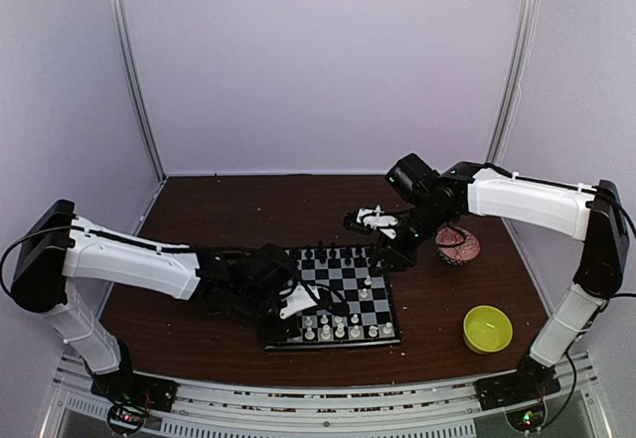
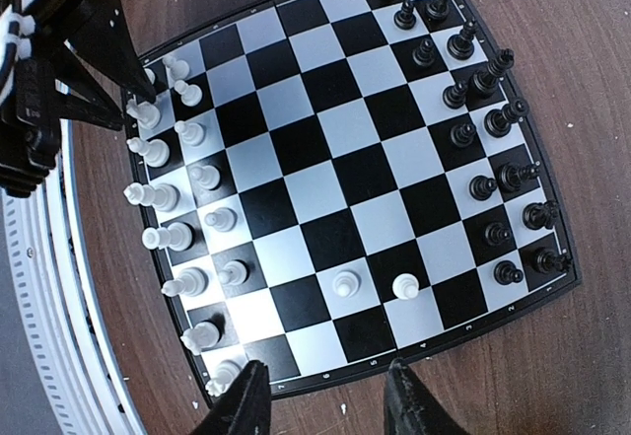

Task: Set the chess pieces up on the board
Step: Place the knight at b1, then pick up the pawn from the chessboard.

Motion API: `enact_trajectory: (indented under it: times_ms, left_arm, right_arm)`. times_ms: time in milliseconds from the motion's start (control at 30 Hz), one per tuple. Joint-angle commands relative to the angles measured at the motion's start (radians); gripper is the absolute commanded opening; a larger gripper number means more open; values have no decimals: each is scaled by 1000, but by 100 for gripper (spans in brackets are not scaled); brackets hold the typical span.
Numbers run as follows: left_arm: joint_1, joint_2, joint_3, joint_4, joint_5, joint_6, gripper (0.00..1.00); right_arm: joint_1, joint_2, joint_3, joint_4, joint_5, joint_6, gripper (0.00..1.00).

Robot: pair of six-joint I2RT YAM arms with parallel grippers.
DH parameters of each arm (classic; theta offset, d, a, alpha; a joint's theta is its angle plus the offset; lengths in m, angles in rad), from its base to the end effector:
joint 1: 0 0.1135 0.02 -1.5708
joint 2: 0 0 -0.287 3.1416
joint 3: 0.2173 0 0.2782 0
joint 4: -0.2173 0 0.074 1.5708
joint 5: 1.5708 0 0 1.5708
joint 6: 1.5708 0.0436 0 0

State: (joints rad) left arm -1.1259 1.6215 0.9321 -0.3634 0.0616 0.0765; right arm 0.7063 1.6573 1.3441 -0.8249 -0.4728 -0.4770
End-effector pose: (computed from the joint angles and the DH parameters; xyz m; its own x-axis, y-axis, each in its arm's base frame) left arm 0.1441 -0.3085 0.1715 -0.3029 0.8127 -0.4978 0.9400 0.3409 -0.0155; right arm 0.2679 0.2546 0.2704 -0.2816 -0.7775 -0.5623 -0.9595 0.2211 0.1747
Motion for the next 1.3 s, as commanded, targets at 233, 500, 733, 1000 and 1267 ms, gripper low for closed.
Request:
enact_trajectory:
  times_ms: [233, 500, 733, 1000, 1267]
  left_arm:
    - [1, -214, 234, -209, -117, 93, 38]
    - [88, -179, 474, -159, -295, 75, 49]
    - [256, -189, 484, 16, -232, -69, 69]
    - [437, -267, 344, 52, -200, -167, 67]
    - [437, -320, 331, 59, -266, -114, 68]
  right_arm:
    - [1, -87, 144, -123, 120, -40, 39]
    - [2, -121, 190, -170, 184, -40, 38]
    - [14, -119, 67, -63, 141, -17, 37]
    - [44, 29, 47, -25, 103, -32, 33]
    - [104, 188, 111, -42, 161, -46, 31]
